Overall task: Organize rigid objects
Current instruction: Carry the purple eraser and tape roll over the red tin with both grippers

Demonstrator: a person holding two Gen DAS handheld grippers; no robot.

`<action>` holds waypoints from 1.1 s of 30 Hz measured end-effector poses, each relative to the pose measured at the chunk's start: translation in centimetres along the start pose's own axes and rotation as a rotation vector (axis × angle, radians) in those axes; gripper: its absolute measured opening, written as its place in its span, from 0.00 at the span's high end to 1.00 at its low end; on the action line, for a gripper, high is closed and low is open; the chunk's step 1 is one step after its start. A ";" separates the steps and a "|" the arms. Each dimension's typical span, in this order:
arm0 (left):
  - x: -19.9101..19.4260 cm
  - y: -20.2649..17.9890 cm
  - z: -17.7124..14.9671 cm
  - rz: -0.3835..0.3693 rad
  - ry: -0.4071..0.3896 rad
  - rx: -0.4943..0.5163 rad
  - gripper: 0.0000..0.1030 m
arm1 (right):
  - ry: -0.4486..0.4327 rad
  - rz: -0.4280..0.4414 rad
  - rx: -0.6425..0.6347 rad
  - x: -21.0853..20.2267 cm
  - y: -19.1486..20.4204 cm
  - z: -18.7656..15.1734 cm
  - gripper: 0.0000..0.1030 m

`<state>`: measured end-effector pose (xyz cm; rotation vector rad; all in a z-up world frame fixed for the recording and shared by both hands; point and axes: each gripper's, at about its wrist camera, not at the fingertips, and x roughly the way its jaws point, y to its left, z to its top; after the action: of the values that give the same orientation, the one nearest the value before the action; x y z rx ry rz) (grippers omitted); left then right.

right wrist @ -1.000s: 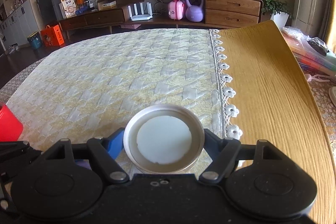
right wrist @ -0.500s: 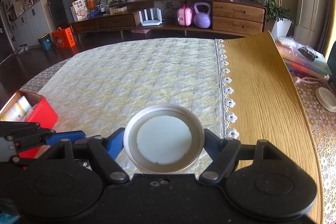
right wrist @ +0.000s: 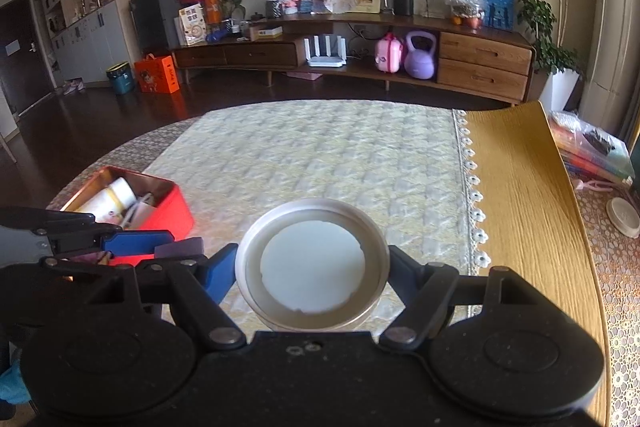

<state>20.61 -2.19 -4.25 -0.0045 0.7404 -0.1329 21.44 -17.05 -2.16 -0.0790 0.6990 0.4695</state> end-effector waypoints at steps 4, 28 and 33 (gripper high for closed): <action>-1.6 1.7 -0.5 0.019 -0.006 -0.018 0.64 | 0.000 0.018 -0.033 -0.4 2.1 0.2 0.26; -5.0 13.6 -4.4 0.149 -0.001 -0.159 0.64 | 0.076 0.154 -0.205 4.0 13.9 0.7 0.26; -4.3 14.8 -4.9 0.170 0.012 -0.170 0.64 | 0.079 0.161 -0.235 5.6 15.3 1.5 0.26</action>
<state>15.93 13.19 -5.78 -0.1024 0.7589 0.0919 19.33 -0.84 -3.26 -0.2647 0.7280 0.7056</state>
